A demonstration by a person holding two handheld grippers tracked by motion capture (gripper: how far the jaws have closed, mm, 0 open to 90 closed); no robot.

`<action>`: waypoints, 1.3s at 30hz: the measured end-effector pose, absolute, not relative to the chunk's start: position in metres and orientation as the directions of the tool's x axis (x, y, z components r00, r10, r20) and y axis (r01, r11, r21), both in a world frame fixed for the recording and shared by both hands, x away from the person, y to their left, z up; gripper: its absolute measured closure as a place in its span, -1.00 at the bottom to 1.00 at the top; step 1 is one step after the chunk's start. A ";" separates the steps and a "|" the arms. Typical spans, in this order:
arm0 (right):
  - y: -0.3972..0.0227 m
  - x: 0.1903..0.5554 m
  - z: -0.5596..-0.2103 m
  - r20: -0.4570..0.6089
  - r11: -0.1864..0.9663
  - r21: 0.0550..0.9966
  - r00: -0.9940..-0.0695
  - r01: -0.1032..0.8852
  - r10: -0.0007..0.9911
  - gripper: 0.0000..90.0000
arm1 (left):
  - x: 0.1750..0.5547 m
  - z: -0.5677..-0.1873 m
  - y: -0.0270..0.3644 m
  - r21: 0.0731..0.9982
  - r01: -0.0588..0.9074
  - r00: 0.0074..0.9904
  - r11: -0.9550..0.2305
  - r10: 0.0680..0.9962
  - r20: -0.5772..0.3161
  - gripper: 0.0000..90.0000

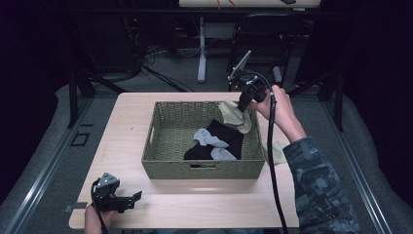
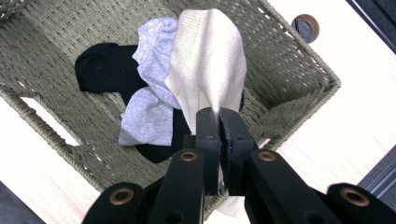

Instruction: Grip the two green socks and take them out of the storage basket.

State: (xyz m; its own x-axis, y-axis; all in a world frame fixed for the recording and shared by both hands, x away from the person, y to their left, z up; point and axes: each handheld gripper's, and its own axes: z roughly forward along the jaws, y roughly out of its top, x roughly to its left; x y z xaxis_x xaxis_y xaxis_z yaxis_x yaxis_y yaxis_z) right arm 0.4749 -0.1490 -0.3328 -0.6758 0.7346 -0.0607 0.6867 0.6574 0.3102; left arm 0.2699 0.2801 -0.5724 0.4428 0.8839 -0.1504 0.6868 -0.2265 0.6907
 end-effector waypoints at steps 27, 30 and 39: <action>-0.266 0.457 -0.321 -0.055 0.498 0.362 -0.515 0.788 0.855 0.95 | 0.270 -0.573 0.280 0.692 0.687 0.436 -0.221 0.887 -0.150 -0.99; -0.281 0.455 -0.332 -0.047 0.471 0.360 -0.489 0.806 0.871 0.95 | 0.270 -0.572 0.280 0.688 0.689 0.436 -0.225 0.888 -0.146 -0.99; -0.303 0.461 -0.379 -0.003 0.425 0.316 -0.447 0.848 0.895 0.95 | 0.270 -0.572 0.279 0.691 0.687 0.433 -0.227 0.891 -0.138 -0.99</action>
